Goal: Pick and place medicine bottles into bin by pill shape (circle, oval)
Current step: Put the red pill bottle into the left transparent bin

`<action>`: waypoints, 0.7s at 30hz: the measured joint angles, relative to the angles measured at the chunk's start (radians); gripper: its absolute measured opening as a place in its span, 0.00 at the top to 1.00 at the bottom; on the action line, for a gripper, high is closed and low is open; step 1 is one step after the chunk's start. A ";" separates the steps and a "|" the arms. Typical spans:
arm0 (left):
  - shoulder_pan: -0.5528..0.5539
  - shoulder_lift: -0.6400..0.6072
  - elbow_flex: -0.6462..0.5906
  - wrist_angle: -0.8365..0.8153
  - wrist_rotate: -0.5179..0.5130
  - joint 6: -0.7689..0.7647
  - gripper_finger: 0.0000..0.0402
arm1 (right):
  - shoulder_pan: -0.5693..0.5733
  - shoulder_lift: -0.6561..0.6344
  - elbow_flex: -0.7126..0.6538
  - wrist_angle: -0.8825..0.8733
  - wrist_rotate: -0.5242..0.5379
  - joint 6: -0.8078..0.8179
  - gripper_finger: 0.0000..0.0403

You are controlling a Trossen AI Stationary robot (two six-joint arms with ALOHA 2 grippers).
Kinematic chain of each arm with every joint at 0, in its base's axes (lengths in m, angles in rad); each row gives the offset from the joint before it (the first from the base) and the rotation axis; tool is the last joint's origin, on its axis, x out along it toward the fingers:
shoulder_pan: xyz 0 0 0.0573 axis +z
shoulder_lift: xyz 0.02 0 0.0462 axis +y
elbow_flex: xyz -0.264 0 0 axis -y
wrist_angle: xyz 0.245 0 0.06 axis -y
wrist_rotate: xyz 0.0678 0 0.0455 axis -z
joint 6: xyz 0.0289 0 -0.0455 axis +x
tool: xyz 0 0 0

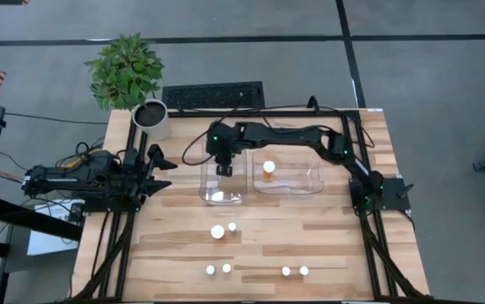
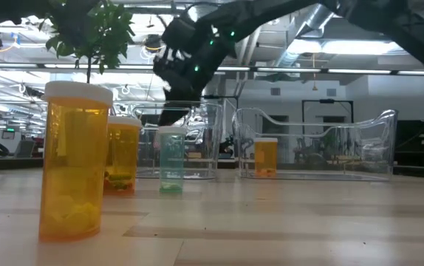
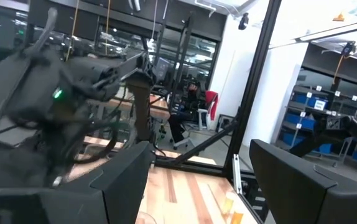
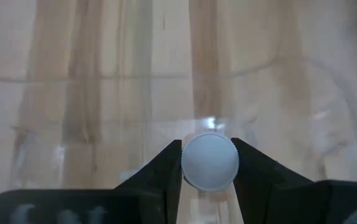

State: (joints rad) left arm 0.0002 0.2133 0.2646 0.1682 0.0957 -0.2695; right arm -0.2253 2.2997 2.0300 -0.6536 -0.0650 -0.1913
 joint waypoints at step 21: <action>0.000 0.000 0.000 0.002 -0.002 0.003 0.33 | -0.012 0.078 0.011 -0.023 0.014 0.010 0.66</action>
State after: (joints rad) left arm 0.0002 0.2133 0.2646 0.1705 0.0937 -0.2661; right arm -0.2376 2.3775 2.0415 -0.6769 -0.0513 -0.1813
